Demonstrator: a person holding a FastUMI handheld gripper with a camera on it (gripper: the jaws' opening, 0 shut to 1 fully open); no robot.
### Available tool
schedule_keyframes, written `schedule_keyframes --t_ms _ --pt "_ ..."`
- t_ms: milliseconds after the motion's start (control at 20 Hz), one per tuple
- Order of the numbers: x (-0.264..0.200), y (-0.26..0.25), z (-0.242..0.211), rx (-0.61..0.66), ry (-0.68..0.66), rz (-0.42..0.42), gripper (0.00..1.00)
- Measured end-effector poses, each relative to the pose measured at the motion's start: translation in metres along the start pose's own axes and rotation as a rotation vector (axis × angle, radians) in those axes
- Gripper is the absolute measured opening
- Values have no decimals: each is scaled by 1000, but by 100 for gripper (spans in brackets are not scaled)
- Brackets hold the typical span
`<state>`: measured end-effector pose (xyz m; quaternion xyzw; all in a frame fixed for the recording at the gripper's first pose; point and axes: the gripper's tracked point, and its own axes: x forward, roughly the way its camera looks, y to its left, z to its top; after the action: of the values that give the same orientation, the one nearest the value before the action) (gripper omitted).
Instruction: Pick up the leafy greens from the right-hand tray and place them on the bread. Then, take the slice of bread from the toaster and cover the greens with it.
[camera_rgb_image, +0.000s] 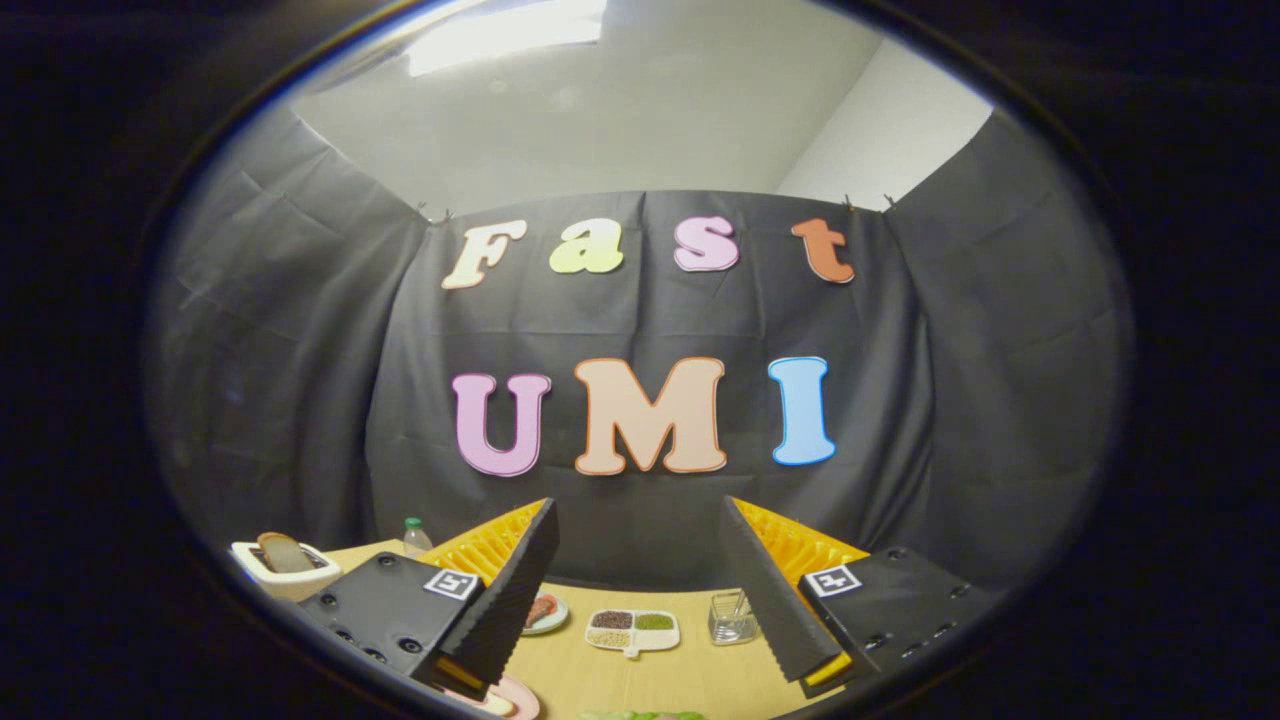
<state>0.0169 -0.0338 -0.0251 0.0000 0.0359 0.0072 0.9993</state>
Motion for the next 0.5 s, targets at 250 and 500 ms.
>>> schedule_keyframes --t_ms 250,500 --pt "9 -6 -22 -19 69 58 100" --pt "18 -8 -43 -70 139 160 100"
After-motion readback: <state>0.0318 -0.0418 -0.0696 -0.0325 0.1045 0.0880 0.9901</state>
